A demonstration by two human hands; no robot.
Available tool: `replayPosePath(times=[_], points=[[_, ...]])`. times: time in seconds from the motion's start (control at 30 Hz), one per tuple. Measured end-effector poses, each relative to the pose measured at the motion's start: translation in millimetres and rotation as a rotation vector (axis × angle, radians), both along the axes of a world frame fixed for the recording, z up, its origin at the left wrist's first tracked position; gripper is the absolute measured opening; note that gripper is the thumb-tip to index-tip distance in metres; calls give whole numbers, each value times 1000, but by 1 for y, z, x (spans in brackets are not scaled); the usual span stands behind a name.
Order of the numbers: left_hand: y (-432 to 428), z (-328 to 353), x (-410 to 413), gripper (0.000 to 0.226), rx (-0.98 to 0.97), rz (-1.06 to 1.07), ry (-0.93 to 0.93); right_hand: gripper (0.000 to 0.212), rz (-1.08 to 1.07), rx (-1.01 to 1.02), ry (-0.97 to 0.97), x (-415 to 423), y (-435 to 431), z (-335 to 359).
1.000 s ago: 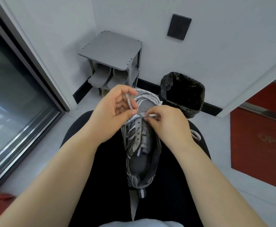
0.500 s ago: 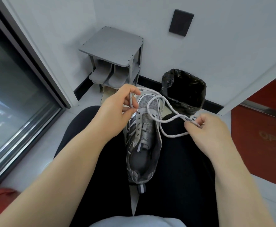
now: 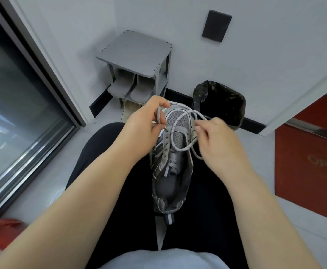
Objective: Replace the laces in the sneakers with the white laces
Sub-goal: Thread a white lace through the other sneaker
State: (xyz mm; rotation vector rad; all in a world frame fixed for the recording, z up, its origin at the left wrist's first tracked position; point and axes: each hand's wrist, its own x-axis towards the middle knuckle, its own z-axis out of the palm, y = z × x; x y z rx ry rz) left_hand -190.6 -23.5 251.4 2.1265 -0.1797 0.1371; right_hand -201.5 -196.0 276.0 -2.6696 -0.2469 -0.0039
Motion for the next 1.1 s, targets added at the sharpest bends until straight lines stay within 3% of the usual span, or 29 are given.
replayPosePath(times=[0.13, 0.27, 0.33, 0.57, 0.63, 0.77, 0.83, 0.9, 1.1], points=[[1, 0, 0, 46, 39, -20, 24, 19, 22, 213, 60, -5, -13, 3], [-1, 1, 0, 49, 98, -40, 51, 31, 87, 120, 187, -12, -8, 3], [-3, 1, 0, 49, 108, -23, 55, 14, 13, 150, 115, -10, -5, 1], [-4, 1, -2, 35, 182, 8, 30, 7, -312, 77, 34, -4, -29, -2], [-3, 0, -3, 30, 202, 7, 13, 7, -286, 95, 74, -5, -33, -2], [-3, 0, -1, 31, 182, 19, 41, 25, -60, 363, 228, -9, -19, 9], [-3, 1, 1, 35, 141, 39, 52, 32, 12, 279, 168, -4, -14, 6], [-4, 3, 2, 40, 115, 54, 56, 28, -18, 199, 87, 3, -11, 1], [-9, 3, 0, 51, 148, 75, 22, 9, -107, 258, 44, 10, -9, -10]])
